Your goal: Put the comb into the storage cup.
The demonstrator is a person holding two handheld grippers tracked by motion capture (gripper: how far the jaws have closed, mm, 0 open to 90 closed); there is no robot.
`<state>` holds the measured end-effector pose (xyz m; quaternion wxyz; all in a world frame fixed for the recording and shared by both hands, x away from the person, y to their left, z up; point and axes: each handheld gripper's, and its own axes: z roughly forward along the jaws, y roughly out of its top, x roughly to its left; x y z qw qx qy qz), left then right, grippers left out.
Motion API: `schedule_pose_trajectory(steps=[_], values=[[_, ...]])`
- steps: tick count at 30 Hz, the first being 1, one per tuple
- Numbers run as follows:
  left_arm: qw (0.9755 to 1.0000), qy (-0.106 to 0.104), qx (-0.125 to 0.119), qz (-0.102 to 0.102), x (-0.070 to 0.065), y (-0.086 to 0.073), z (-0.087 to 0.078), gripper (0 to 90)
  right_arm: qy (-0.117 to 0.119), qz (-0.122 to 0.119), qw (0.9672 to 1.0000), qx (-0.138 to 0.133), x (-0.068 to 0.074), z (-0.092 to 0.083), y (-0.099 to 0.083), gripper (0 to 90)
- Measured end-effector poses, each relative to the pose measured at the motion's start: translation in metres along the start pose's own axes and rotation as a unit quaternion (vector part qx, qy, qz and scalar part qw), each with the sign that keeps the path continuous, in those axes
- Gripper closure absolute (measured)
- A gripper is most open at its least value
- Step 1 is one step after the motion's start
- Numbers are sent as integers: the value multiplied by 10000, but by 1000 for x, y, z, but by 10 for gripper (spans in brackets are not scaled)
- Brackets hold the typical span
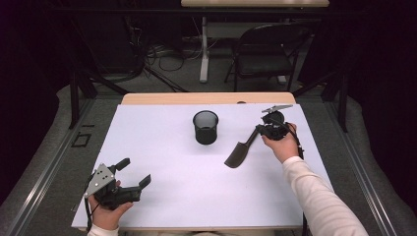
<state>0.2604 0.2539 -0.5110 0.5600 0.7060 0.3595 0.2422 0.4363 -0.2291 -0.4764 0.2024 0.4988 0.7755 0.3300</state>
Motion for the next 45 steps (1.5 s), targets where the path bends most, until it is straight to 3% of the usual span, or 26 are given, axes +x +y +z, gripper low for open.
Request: schedule_pose_trajectory(steps=[21, 25, 38, 45], values=[[10000, -37, 39, -12, 1, -1, 1, 54, -182, 156, 9996, 175, -4, 44, -4, 900], [10000, -51, 41, -13, 2, -1, 1, 54, -213, 277, 9992, 179, -6, 53, -6, 900], [10000, -37, 43, -29, 2, -1, 1, 57, -427, 456, 9980, 8, -8, 69, -9, 900], [10000, -65, 57, -33, 3, -2, 1, 57, -470, 398, 9981, -18, -6, 76, -11, 900]])
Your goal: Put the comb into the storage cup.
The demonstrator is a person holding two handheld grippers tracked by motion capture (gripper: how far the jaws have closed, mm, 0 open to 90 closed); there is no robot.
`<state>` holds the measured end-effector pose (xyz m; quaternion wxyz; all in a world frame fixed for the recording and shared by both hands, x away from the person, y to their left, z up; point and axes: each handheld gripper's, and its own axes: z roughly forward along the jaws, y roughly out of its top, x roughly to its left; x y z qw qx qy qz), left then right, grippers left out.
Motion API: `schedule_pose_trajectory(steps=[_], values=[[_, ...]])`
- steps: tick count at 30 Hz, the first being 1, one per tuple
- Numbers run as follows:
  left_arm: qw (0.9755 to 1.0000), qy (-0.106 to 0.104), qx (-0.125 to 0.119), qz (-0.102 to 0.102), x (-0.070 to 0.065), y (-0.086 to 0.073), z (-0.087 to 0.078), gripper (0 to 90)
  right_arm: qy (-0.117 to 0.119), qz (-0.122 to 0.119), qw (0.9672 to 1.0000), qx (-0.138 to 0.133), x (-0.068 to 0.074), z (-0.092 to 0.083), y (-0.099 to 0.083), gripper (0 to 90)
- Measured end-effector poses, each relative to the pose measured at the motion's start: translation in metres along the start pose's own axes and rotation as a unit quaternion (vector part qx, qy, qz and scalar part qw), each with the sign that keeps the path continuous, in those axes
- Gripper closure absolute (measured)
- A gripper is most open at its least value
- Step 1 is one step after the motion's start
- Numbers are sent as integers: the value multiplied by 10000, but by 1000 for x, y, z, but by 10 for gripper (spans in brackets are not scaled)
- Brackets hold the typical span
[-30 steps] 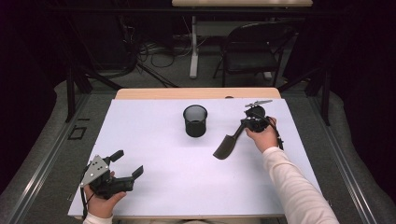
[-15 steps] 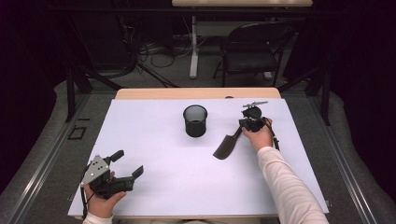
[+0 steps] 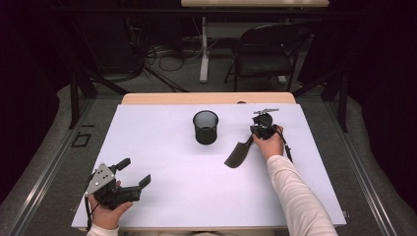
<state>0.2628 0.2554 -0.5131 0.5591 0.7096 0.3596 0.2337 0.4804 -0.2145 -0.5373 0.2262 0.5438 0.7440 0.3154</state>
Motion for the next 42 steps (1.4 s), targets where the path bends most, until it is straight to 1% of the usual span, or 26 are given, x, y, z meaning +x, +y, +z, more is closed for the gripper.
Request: schedule_pose_trajectory(steps=[6, 9, 12, 15, 20, 22, 34, 41, 42], values=[[10000, 10, 7, 2, 0, 0, 0, 65, -111, -135, 9998, -69, 3, 4, 0, 900], [10000, 6, 7, 2, 0, 0, 1, 65, -154, -165, 9997, -52, 3, 6, -1, 900], [10000, 6, 10, -5, 0, 0, 1, 65, -145, -165, 9998, -19, 3, 8, -2, 900], [10000, 5, 9, -5, 0, 0, 1, 66, -168, -221, 9996, -21, 4, 9, -3, 900], [10000, 3, 4, -8, 1, -1, 1, 66, -239, -284, 9993, 77, 4, 9, -4, 900], [10000, 7, 6, -11, 1, -1, 1, 66, -247, -258, 9993, 111, 3, 9, -4, 900], [10000, 3, 17, -10, 1, -1, 1, 67, -260, -298, 9990, 188, -1, 3, -4, 900], [10000, 7, 17, -14, 1, -1, 1, 68, -294, -318, 9986, 290, -3, 1, -6, 900], [10000, 12, 18, -15, 1, -1, 1, 69, -295, -287, 9987, 311, -4, 0, -6, 900]])
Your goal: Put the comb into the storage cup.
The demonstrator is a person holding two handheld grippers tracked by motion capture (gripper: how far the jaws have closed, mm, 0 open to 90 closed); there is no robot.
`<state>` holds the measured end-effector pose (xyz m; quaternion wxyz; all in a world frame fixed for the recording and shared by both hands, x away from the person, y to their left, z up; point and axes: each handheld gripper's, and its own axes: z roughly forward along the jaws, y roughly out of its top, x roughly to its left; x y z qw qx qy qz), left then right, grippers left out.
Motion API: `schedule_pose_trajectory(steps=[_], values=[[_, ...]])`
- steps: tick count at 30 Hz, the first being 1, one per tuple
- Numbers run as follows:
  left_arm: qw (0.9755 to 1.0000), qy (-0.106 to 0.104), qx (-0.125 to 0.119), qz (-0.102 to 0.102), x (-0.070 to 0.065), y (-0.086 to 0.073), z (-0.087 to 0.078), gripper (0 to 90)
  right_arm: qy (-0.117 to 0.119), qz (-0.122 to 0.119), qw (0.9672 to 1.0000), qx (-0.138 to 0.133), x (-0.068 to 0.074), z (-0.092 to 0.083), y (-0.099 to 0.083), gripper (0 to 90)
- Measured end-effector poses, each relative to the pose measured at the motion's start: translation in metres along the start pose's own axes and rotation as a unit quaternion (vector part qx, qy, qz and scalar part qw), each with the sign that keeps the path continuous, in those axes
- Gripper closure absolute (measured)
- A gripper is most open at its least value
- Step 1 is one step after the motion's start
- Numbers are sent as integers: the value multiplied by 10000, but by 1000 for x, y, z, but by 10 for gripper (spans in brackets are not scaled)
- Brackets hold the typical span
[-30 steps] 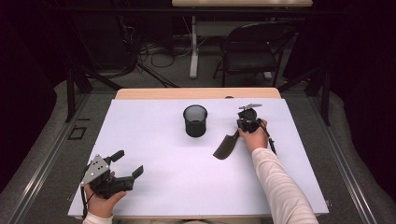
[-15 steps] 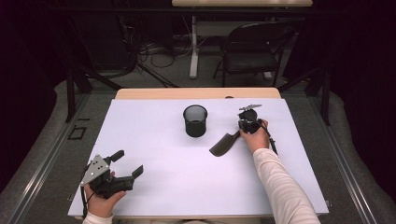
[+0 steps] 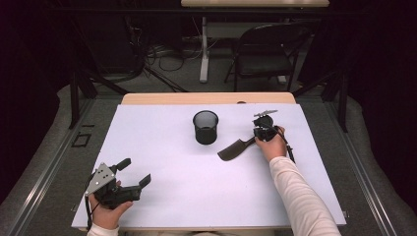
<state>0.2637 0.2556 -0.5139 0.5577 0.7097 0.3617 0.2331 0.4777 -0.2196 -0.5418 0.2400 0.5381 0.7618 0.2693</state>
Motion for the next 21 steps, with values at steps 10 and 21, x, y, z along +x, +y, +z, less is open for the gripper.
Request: schedule_pose_trajectory(steps=[10, 21], values=[[10000, -5, -5, 3, 0, 0, 0, 72, 63, -116, 9999, 78, 2, -4, -3, 900], [10000, 10, -6, 6, 0, 0, 0, 78, 59, -65, 9999, 126, -4, -5, -13, 900]])
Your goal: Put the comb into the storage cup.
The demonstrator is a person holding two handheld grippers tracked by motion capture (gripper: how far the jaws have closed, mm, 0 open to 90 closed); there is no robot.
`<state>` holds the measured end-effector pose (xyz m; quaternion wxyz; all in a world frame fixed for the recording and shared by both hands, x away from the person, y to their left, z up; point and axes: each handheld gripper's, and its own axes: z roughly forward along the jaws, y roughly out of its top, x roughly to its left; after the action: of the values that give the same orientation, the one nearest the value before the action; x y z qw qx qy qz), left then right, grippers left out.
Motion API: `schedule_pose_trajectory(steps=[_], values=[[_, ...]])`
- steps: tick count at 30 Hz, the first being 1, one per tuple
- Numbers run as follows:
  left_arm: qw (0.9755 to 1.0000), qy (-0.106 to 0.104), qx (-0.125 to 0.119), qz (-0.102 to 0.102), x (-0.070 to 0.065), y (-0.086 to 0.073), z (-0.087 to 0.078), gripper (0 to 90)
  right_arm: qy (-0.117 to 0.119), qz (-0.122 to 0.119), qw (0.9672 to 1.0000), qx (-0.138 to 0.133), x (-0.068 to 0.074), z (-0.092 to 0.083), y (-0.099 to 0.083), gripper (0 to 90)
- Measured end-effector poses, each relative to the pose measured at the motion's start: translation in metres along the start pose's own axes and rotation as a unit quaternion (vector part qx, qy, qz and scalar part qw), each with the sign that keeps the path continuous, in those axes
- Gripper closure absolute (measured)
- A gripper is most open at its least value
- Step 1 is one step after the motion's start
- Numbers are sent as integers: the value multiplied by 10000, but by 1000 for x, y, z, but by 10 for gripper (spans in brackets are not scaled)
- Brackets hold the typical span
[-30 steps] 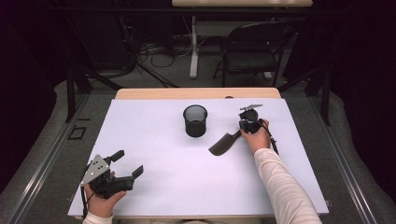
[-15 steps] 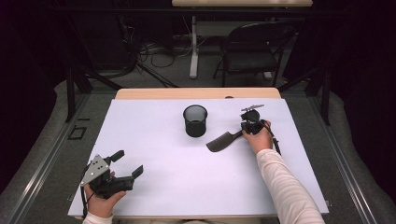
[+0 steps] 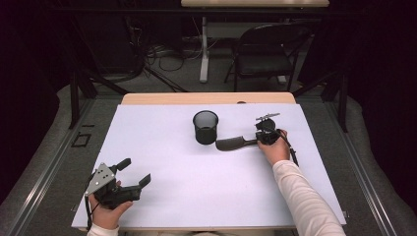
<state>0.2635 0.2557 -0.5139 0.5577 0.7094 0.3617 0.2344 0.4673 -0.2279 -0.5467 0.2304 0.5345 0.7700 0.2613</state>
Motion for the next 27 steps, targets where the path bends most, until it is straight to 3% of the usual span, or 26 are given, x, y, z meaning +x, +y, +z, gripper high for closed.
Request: schedule_pose_trajectory(steps=[27], values=[[10000, 4, -2, -1, 0, 0, 0, 78, 191, -65, 9998, 91, 1, -19, -14, 900]])
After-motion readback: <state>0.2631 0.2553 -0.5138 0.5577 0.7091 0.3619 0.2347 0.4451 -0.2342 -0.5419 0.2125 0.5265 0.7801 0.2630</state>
